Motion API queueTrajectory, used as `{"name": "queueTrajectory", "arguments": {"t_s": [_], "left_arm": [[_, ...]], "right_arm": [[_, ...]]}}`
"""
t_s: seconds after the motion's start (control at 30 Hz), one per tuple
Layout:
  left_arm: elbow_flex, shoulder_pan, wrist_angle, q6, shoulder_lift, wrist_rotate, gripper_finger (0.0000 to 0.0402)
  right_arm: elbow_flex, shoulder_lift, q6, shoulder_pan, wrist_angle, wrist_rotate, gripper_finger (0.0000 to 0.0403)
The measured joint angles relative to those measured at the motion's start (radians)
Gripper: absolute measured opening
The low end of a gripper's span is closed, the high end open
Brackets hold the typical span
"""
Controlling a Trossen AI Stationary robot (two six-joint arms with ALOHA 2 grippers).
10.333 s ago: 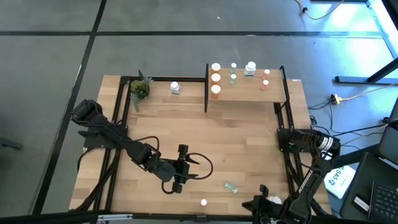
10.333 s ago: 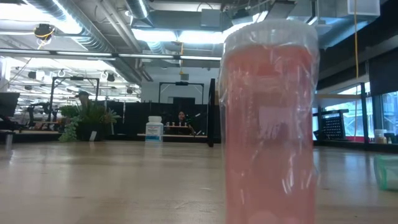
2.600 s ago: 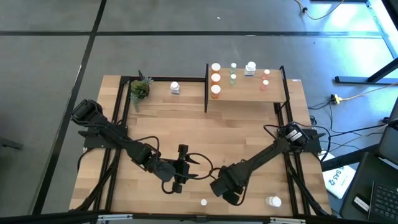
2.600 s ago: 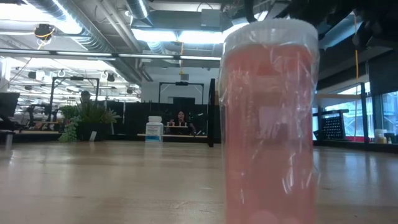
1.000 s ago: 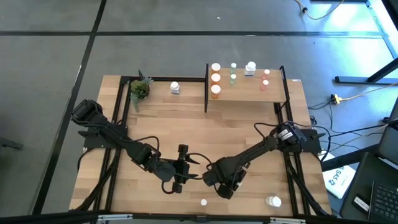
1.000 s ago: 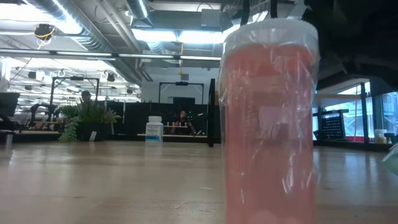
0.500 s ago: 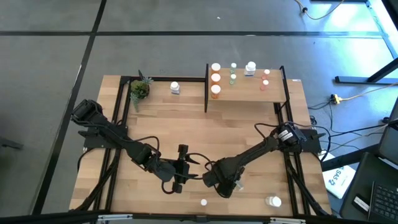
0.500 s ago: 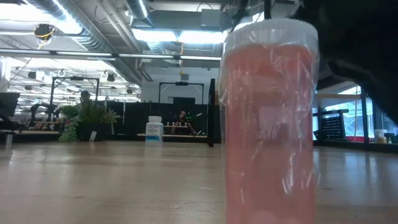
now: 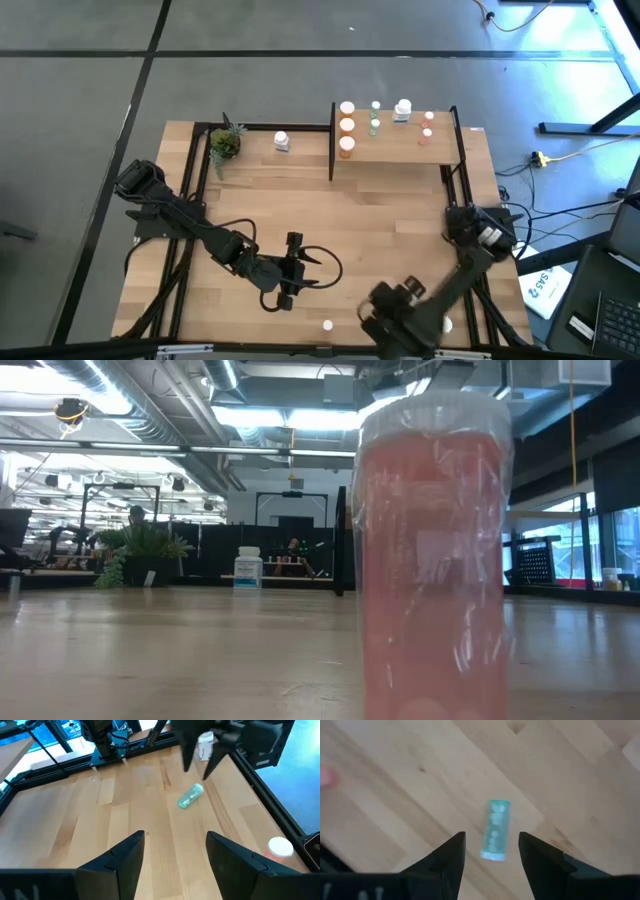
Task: Pick and place medicine bottles onto shelf by color
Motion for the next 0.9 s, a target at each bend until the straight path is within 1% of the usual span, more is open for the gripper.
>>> {"name": "queueTrajectory", "arguments": {"t_s": [0.17, 0.27, 0.37, 0.47, 0.63, 0.9], "left_arm": [[0.000, 0.000, 0.000, 0.000, 0.000, 0.000, 0.0206], [0.000, 0.000, 0.000, 0.000, 0.000, 0.000, 0.0206], [0.000, 0.000, 0.000, 0.000, 0.000, 0.000, 0.0206], [0.000, 0.000, 0.000, 0.000, 0.000, 0.000, 0.0206], [0.000, 0.000, 0.000, 0.000, 0.000, 0.000, 0.0206], [0.000, 0.000, 0.000, 0.000, 0.000, 0.000, 0.0206]], "right_arm": [[-0.051, 0.000, 0.149, 0.118, 0.069, 0.216, 0.0186], [-0.098, 0.001, 0.146, 0.169, 0.155, 0.310, 0.0186], [-0.167, 0.001, 0.096, 0.207, 0.260, 0.411, 0.0186], [-0.235, 0.002, 0.091, 0.237, 0.315, 0.500, 0.0186], [-0.303, 0.002, 0.098, 0.272, 0.356, 0.553, 0.0186], [-0.303, 0.002, 0.120, 0.300, 0.289, 0.548, 0.0186]]}}
